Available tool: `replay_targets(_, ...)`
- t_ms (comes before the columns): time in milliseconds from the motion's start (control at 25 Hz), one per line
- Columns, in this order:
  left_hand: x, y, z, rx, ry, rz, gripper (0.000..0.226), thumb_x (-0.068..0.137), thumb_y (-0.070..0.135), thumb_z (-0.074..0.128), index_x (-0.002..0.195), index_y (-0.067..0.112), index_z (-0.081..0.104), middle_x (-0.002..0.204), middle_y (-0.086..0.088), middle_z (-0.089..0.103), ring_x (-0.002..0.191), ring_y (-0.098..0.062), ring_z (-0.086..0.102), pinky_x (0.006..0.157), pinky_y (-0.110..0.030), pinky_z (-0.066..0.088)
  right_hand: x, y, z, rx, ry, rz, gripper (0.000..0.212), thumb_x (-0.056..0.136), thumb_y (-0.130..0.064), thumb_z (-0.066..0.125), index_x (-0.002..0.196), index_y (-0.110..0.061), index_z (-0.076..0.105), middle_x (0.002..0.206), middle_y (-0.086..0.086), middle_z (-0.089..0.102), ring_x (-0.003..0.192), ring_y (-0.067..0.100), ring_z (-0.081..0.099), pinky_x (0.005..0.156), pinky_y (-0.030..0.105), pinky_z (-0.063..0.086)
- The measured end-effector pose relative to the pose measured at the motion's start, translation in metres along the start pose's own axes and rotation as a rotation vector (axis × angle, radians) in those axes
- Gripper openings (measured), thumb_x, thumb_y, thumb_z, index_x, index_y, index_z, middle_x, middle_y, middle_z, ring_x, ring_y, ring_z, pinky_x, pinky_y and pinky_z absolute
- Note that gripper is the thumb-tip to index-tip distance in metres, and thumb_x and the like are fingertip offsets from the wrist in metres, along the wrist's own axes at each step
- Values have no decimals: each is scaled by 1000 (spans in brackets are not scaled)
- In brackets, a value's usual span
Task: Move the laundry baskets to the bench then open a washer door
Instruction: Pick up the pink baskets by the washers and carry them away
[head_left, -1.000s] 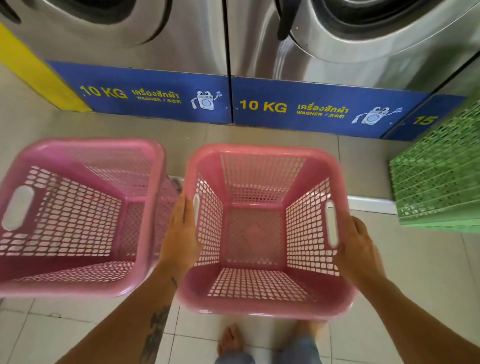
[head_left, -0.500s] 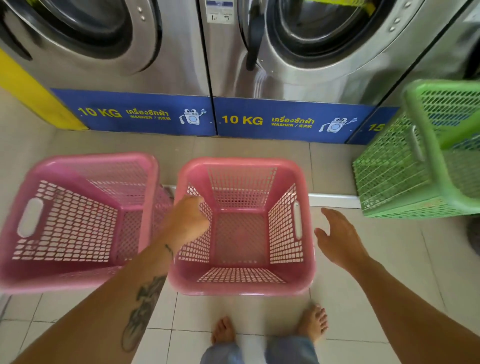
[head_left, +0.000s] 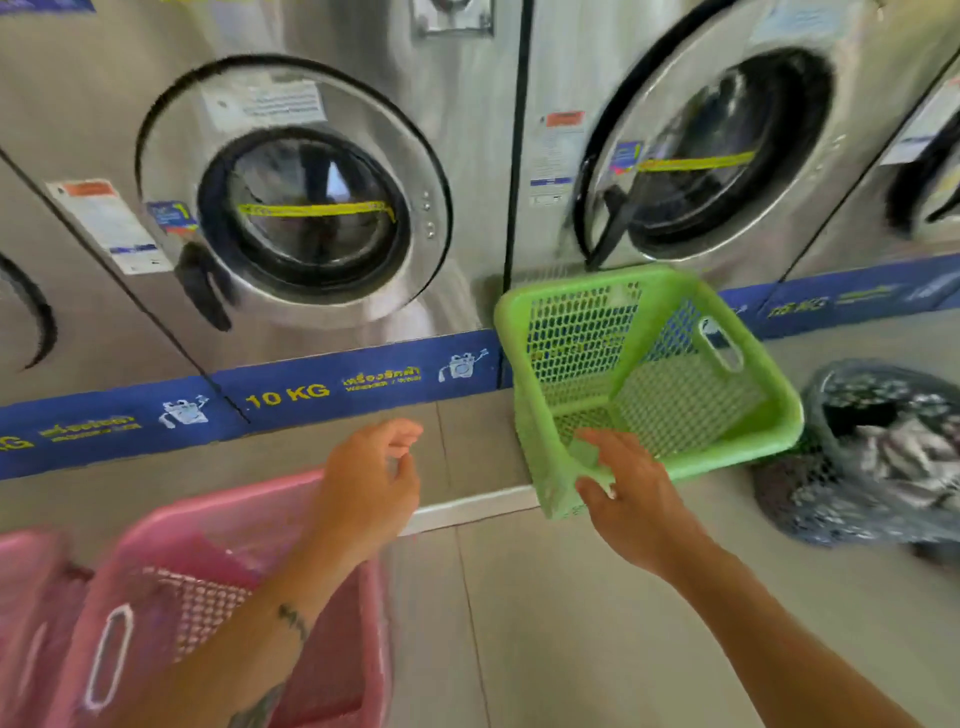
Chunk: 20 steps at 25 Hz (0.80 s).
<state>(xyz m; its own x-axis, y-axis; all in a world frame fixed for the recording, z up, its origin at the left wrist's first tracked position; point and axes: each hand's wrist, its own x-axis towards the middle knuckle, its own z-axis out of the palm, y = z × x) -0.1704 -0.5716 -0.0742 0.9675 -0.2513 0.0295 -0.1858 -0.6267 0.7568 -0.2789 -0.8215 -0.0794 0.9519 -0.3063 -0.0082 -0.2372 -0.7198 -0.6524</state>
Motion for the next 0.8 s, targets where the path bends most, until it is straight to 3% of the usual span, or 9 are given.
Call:
replay_targets(200, 36, 91, 118, 73, 48, 46, 38, 77, 10, 57, 113, 16, 66, 110, 0, 65, 99, -19, 65, 91, -38, 50, 32, 97, -101, -53, 26, -10, 52, 82, -14, 63, 133, -12, 52, 127, 7, 56, 117, 26, 55, 99, 32, 40)
replay_targets(360, 64, 124, 173, 226, 17, 38, 58, 75, 18, 63, 132, 18, 52, 129, -5, 53, 121, -24, 50, 104, -40, 41, 67, 149, -157, -125, 15, 83, 57, 84, -13, 61, 139, -12, 47, 138, 10, 49, 127, 30, 48, 107, 36, 36)
replay_targets(480, 92, 123, 194, 378, 14, -23, 68, 76, 32, 61, 140, 22, 41, 149, -10, 36, 135, -30, 36, 110, -45, 36, 101, 181, -173, -170, 3, 131, 58, 81, -16, 60, 138, -15, 46, 135, 9, 49, 120, 36, 51, 103, 41, 41)
replay_targets(600, 124, 109, 210, 474, 25, -106, 67, 79, 37, 58, 142, 24, 37, 156, -12, 21, 139, -33, 28, 111, -47, 34, 138, 205, -173, -241, -2, 186, 58, 79, -14, 59, 136, -13, 45, 132, 10, 49, 115, 37, 50, 99, 42, 40)
replay_targets(800, 163, 65, 239, 510, -21, -199, 77, 80, 31, 59, 147, 19, 24, 160, -16, 6, 144, -35, 21, 111, -49, 34, 207, 247, -145, -378, -35, 222, 68, 79, -15, 57, 142, -19, 29, 141, 13, 38, 121, 42, 45, 100, 51, 41)
